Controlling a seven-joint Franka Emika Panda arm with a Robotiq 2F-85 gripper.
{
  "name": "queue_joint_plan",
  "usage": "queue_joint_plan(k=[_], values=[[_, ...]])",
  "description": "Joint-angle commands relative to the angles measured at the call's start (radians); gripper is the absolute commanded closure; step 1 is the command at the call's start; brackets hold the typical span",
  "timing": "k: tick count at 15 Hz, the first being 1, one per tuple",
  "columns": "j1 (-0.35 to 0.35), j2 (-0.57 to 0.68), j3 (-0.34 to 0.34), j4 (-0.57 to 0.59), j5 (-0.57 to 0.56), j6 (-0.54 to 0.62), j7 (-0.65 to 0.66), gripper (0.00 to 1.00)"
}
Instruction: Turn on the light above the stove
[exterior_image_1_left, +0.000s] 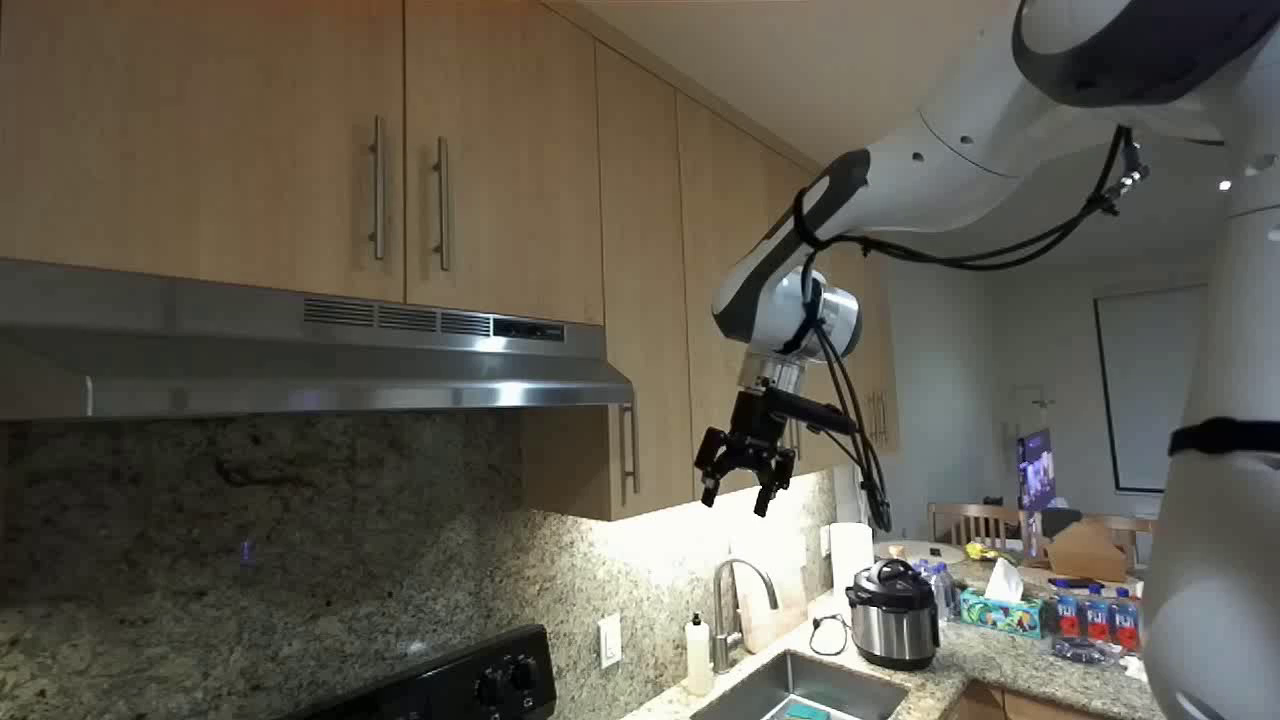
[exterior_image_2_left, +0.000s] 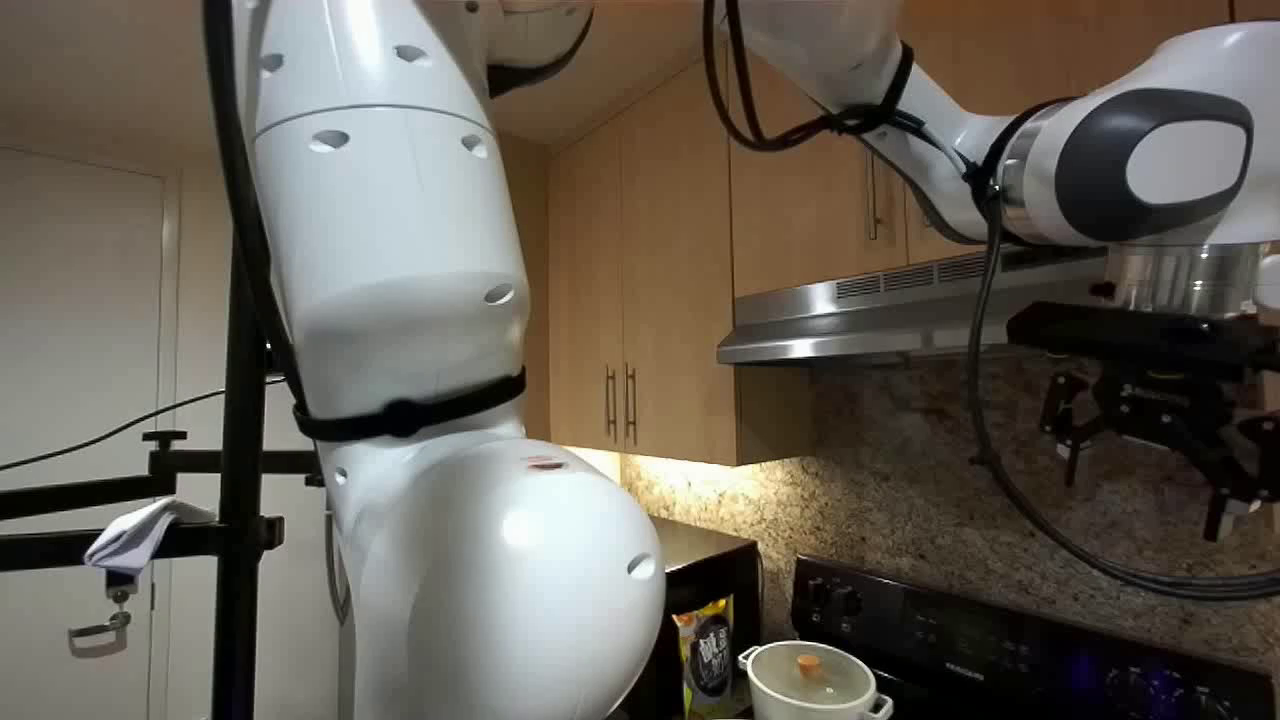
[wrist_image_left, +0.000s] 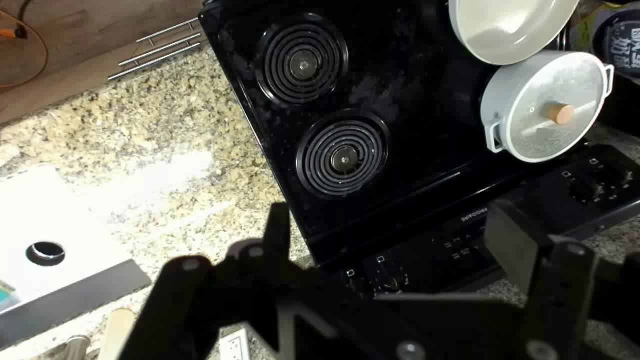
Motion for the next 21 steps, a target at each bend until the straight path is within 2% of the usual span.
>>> queue_joint_plan(k=[1,18,21], values=[[-0.042,0.004,0.04,0.003,0.01,-0.005,-0.007,0.0],[-0.042,0.004,0.04,0.003,0.01,-0.005,-0.007,0.0],[-0.053,0.001,0.066,0.011,-0.008,0.021,0.009,0.0]])
